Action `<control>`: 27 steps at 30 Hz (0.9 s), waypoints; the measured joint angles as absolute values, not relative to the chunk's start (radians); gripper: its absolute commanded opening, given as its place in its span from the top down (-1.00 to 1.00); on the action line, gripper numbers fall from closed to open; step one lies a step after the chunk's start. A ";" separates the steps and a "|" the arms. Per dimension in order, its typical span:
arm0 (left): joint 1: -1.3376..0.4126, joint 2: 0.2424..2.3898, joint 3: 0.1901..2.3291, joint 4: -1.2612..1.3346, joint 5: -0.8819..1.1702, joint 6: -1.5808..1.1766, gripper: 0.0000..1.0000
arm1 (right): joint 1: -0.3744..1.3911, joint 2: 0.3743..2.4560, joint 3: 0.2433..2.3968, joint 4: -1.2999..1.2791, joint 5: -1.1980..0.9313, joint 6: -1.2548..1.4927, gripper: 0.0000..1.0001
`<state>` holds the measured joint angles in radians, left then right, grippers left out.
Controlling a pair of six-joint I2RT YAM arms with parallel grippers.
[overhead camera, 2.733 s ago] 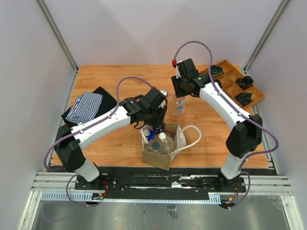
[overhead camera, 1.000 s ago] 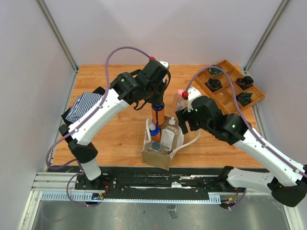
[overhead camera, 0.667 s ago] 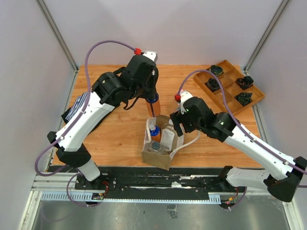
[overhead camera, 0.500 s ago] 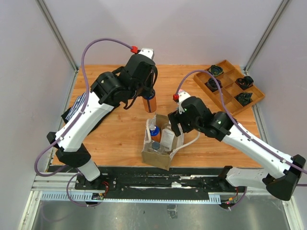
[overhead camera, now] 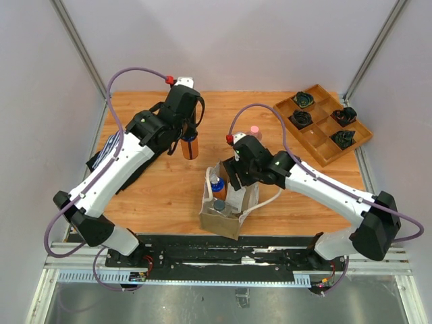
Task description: Take the personal care products out of the canvas bag
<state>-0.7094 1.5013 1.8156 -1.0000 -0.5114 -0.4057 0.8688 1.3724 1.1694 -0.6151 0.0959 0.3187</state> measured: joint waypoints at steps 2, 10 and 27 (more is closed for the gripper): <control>-0.685 1.483 1.734 -0.947 -0.494 -0.398 0.99 | 0.869 1.390 1.169 -0.598 0.099 0.323 -0.33; -0.580 1.456 1.505 -0.766 -0.386 -0.389 0.99 | 0.868 1.422 1.172 -0.573 0.142 0.385 -0.34; -0.545 1.460 1.362 -0.611 -0.316 -0.381 0.99 | 0.868 1.468 1.161 -0.516 0.315 0.642 0.07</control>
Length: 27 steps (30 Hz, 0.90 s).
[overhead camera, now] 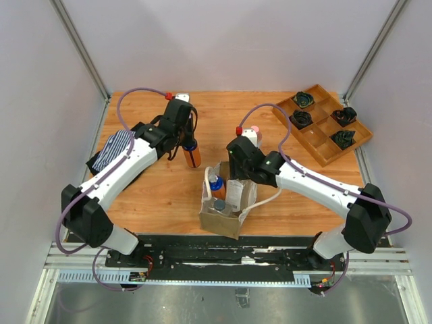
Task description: Take the personal care products out of the canvas bag
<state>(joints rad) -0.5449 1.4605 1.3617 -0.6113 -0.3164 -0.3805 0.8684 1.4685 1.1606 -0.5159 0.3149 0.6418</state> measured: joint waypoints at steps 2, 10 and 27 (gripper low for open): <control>-0.539 1.468 1.359 -0.603 -0.304 -0.379 0.99 | 0.868 1.468 1.159 -0.500 0.327 0.656 0.22; -0.531 1.499 1.286 -0.562 -0.276 -0.378 0.99 | 0.868 1.469 1.156 -0.472 0.360 0.665 0.82; -0.527 1.499 1.218 -0.435 -0.237 -0.371 0.11 | 0.944 1.295 1.094 -0.423 0.349 0.472 0.99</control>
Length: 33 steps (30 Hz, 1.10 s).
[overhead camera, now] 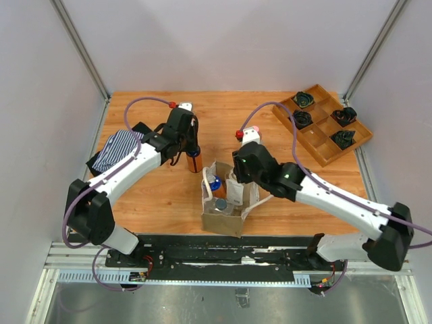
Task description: Take the personal care products out of the canvas bag
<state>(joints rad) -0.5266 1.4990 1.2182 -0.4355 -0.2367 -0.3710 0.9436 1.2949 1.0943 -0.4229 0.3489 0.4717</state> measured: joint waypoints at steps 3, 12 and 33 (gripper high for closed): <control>-0.525 1.462 1.177 -0.426 -0.208 -0.369 -0.06 | 0.948 1.201 1.079 -0.403 0.340 0.394 0.98; -0.525 1.310 1.188 -0.446 -0.159 -0.384 -0.07 | 0.948 1.090 1.107 -0.289 0.334 0.176 0.99; -0.701 1.344 1.531 -0.575 0.073 -0.313 -0.10 | 0.949 0.926 1.155 -0.133 0.654 -0.080 0.95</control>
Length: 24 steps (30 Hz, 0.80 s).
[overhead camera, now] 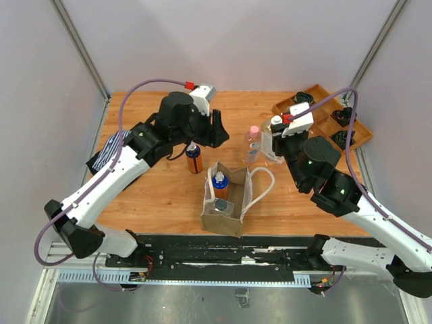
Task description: Take the personal care products out of the canvas bag
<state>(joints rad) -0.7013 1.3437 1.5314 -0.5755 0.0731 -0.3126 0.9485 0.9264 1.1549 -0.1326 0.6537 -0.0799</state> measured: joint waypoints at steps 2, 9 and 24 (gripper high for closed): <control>-0.714 1.382 1.531 -0.591 0.093 -0.293 -0.09 | 0.949 0.931 1.155 -0.123 0.685 -0.103 0.94; -0.725 1.432 1.484 -0.647 0.118 -0.262 -0.12 | 0.931 0.942 1.045 -0.006 0.776 -0.167 0.93; -0.802 1.432 1.358 -0.692 0.157 -0.245 -0.09 | 0.762 1.068 0.840 0.305 0.833 -0.136 0.99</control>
